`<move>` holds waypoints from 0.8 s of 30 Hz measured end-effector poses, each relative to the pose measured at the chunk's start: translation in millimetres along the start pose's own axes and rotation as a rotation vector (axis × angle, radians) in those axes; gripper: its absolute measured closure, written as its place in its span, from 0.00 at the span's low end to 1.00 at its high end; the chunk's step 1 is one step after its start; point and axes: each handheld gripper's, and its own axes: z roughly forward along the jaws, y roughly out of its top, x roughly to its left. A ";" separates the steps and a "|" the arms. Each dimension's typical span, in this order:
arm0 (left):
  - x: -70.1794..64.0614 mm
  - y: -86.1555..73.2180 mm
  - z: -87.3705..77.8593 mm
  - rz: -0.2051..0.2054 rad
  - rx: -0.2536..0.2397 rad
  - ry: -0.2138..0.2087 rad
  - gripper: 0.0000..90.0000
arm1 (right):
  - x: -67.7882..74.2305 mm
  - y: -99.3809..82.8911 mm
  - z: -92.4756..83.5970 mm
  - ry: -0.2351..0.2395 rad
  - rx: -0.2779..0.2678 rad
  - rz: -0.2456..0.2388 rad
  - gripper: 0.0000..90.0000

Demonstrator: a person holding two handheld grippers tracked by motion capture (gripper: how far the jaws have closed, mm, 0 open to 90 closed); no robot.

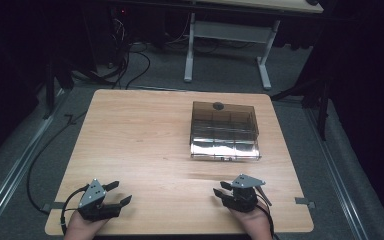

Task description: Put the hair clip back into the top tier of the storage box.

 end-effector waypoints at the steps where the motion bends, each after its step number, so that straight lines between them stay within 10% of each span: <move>1: 0.0 0.0 0.0 0.000 0.000 0.000 0.33 | -0.5 -0.5 -1.3 -0.005 0.000 -0.003 0.65; 24: -0.1 -0.1 -0.1 0.002 -0.002 -0.008 0.33 | -40.3 -24.1 -47.4 -0.132 -0.021 0.111 0.66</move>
